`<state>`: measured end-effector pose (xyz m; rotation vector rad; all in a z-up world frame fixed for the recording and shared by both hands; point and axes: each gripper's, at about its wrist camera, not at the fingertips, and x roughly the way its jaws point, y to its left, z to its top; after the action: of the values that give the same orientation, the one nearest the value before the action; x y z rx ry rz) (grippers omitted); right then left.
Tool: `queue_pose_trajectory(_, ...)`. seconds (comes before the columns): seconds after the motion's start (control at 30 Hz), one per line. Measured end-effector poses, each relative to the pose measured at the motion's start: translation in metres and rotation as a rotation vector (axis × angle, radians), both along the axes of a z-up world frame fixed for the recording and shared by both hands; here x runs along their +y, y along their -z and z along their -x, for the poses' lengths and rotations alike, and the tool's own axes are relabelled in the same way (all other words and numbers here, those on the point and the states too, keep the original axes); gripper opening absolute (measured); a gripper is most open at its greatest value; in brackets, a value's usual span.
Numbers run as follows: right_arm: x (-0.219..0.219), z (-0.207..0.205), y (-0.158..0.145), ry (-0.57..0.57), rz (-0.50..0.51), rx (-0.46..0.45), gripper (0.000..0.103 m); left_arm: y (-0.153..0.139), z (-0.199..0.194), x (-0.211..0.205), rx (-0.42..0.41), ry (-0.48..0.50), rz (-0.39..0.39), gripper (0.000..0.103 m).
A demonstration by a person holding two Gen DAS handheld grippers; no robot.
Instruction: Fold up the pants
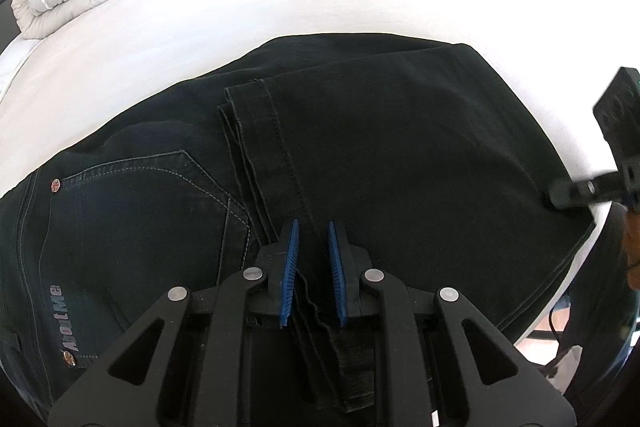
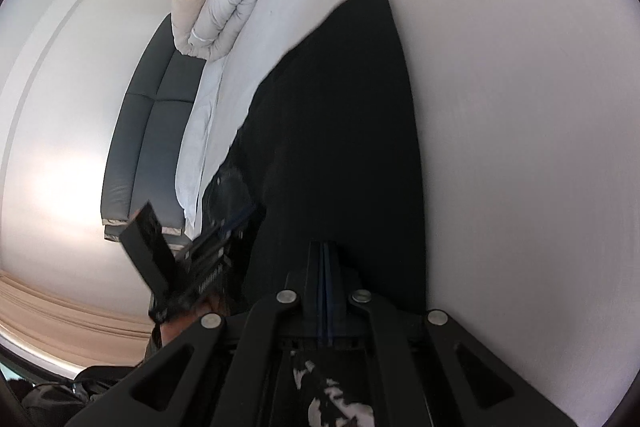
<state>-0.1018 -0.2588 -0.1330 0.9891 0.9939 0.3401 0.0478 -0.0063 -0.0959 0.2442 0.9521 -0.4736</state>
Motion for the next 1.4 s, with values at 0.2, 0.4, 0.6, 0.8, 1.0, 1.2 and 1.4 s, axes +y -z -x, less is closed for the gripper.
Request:
queue_pose_trajectory(0.2,0.018,0.012,-0.003,0.007,0.07,0.023,0.0,0.001,0.002,0.0,-0.009,-0.007,0.003,0.015)
queue_pose_trajectory(0.4,0.02,0.013,0.005,0.032,0.102,-0.018,0.0,-0.001,0.006,0.001,-0.015,-0.025,0.021,0.015)
queue_pose_trajectory(0.6,0.021,0.015,0.007,0.054,0.113,-0.044,0.0,-0.021,0.028,0.032,-0.005,-0.075,0.178,0.015)
queue_pose_trajectory(0.8,0.022,0.014,0.004,0.064,0.115,-0.041,0.0,-0.042,0.071,0.121,-0.011,-0.214,0.46,0.047)
queue_pose_trajectory(1.0,0.017,0.013,0.009,0.078,0.042,-0.032,0.0,-0.034,0.118,0.246,-0.104,-0.551,0.791,0.096)
queue_pose_trajectory(1.2,0.014,0.013,0.012,0.1,-0.009,-0.032,0.0,0.019,0.123,0.299,0.012,-0.741,1.048,0.095)
queue_pose_trajectory(1.4,0.015,0.014,0.011,0.102,-0.011,-0.024,0.0,0.044,0.114,0.305,0.057,-0.758,1.113,0.094)
